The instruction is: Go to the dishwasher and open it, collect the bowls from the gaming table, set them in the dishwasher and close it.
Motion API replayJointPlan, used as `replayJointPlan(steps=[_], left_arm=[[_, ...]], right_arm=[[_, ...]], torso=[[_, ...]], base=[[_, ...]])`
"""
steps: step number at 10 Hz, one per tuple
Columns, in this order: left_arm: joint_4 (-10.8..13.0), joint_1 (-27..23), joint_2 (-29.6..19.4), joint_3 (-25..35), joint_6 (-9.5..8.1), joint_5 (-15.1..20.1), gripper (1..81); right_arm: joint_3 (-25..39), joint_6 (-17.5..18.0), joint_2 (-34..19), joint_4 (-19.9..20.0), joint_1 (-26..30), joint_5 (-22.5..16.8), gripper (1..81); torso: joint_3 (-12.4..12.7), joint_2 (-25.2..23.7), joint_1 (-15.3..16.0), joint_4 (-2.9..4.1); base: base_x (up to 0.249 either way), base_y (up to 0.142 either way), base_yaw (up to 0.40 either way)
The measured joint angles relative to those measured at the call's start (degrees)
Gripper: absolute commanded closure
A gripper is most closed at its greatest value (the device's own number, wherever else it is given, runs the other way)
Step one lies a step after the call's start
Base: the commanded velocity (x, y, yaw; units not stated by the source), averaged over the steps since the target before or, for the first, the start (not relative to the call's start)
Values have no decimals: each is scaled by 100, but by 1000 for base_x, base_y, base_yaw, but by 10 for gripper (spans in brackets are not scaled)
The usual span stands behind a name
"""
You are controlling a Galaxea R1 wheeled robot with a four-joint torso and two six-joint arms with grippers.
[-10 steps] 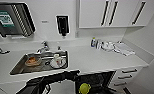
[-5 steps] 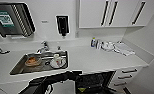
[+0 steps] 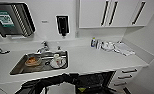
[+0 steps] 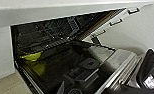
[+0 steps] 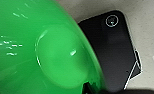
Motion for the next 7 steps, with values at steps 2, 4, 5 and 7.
replayJointPlan(steps=[2, 4, 5, 7], left_arm=[[0, 2, -399, 488, 13, -9, 10], [2, 189, -964, 909, 56, -34, 10], [16, 473, -1174, 947, 85, -20, 10], [44, 1176, -1391, 1012, 262, -4, 10]], right_arm=[[41, 5, -88, 10, 16, -5, 811], [249, 39, -273, 18, 132, -11, 811], [402, 41, -405, 18, 190, -10, 811], [797, 44, -802, 18, 311, -30, 811]], torso=[[0, 0, 0, 0], [0, 0, 0, 0], [0, 0, 0, 0], [0, 0, 0, 0]], base=[[0, 0, 0], [0, 0, 0], [0, 0, 0], [0, 0, 0]])
